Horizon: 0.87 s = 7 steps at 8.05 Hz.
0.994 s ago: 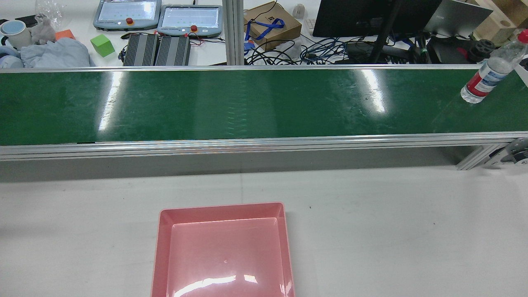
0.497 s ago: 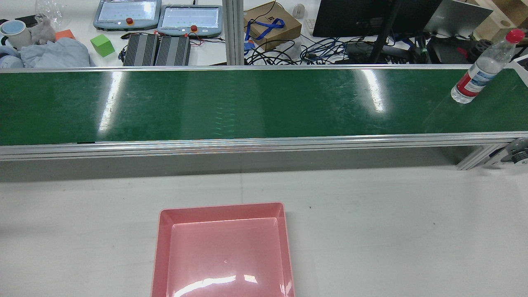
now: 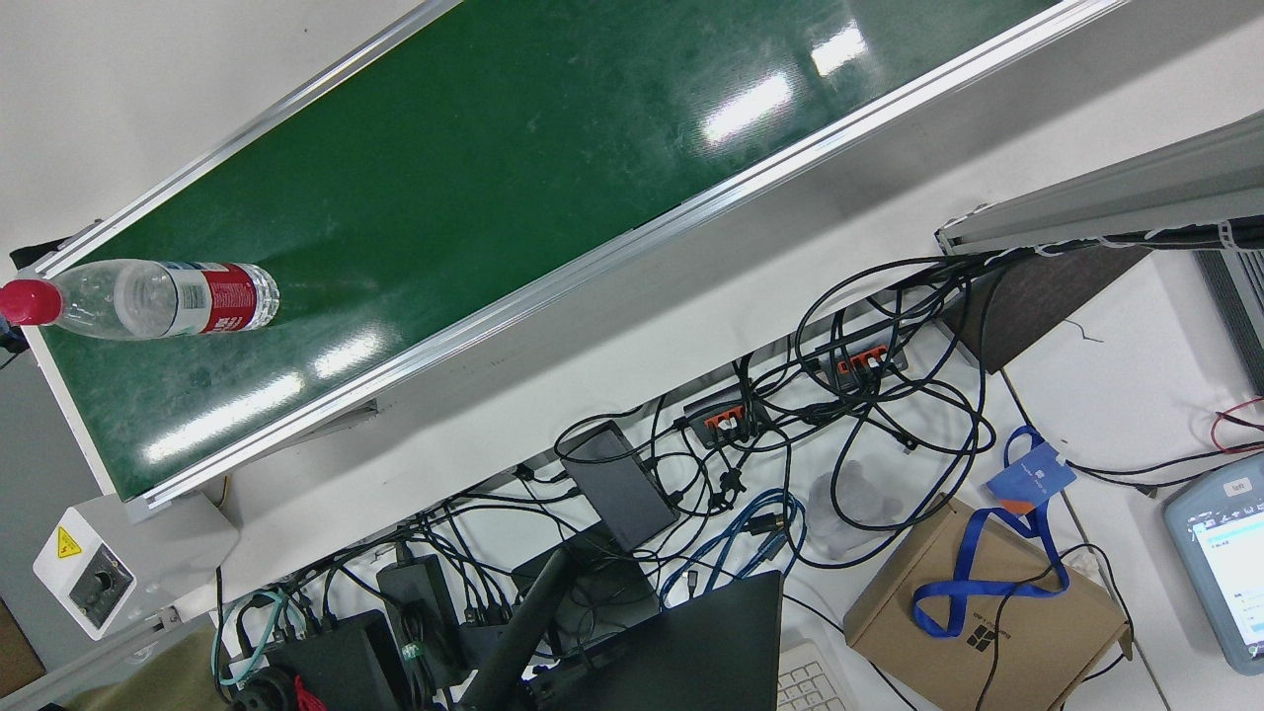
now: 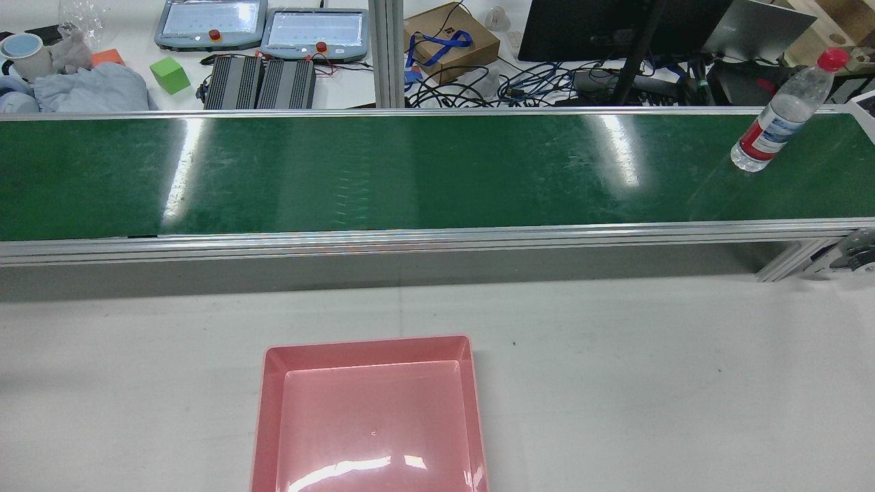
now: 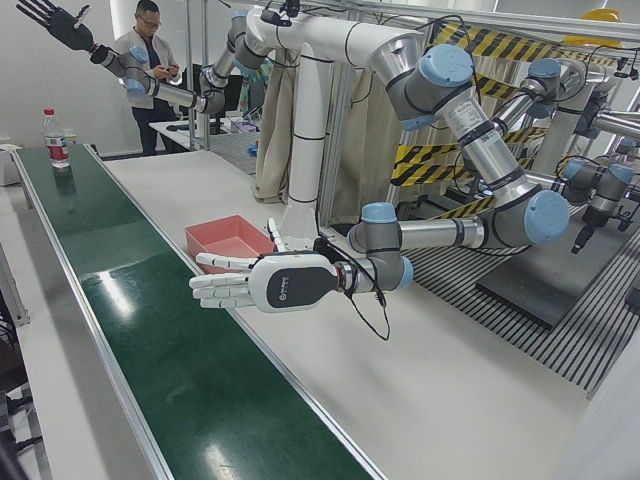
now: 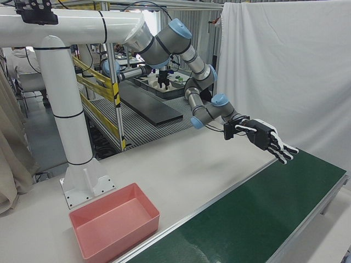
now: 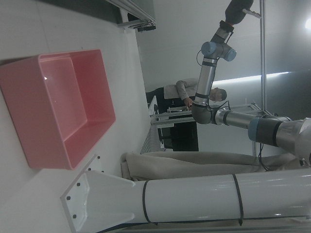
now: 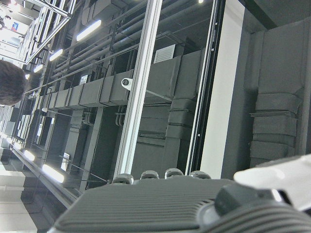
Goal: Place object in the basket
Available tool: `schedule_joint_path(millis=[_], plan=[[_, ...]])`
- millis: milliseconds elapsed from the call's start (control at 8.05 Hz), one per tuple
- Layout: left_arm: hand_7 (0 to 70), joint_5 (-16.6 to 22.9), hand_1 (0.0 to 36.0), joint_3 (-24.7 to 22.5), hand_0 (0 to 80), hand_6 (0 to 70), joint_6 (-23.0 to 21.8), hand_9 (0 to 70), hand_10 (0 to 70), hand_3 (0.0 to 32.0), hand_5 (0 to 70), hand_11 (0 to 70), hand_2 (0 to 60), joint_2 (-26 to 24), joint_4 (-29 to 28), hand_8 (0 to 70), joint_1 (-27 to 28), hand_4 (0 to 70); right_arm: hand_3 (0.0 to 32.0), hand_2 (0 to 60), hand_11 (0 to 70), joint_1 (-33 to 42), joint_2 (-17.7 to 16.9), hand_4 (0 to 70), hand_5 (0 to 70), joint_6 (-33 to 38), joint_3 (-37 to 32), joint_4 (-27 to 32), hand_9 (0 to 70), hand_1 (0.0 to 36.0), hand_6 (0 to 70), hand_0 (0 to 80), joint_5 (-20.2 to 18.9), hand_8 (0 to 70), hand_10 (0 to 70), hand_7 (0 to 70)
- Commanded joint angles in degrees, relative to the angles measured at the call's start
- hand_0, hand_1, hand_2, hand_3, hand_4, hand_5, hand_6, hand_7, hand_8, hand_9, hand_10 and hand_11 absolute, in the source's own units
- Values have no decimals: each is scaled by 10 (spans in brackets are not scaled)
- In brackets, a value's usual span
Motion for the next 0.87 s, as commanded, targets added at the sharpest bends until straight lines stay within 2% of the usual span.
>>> schedule_joint_path(millis=[0, 124, 373, 745], plan=[[0, 2, 67, -2, 457, 8, -1, 78, 68, 0, 130, 107, 17, -2, 0, 40, -1, 215, 0, 0, 0, 0, 1, 0, 0, 0, 0, 1, 0, 0, 0, 0, 1, 0, 0, 0], [0, 2, 69, -2, 458, 10, -1, 79, 70, 0, 131, 109, 24, -1, 0, 40, -1, 218, 0, 0, 0, 0, 0, 0, 0, -1, 0, 0, 0, 0, 0, 0, 0, 0, 0, 0], [0, 1, 47, -8, 447, 3, 0, 71, 63, 0, 125, 98, 0, -3, 1, 33, 0, 206, 0, 0, 0, -1, 1, 0, 0, -1, 0, 0, 0, 0, 0, 0, 1, 0, 0, 0], [0, 1, 46, -12, 445, 3, -1, 71, 64, 0, 125, 100, 0, -3, 2, 33, -1, 206, 0, 0, 0, -2, 2, 0, 0, 0, -1, 1, 0, 0, 0, 0, 1, 0, 0, 0]])
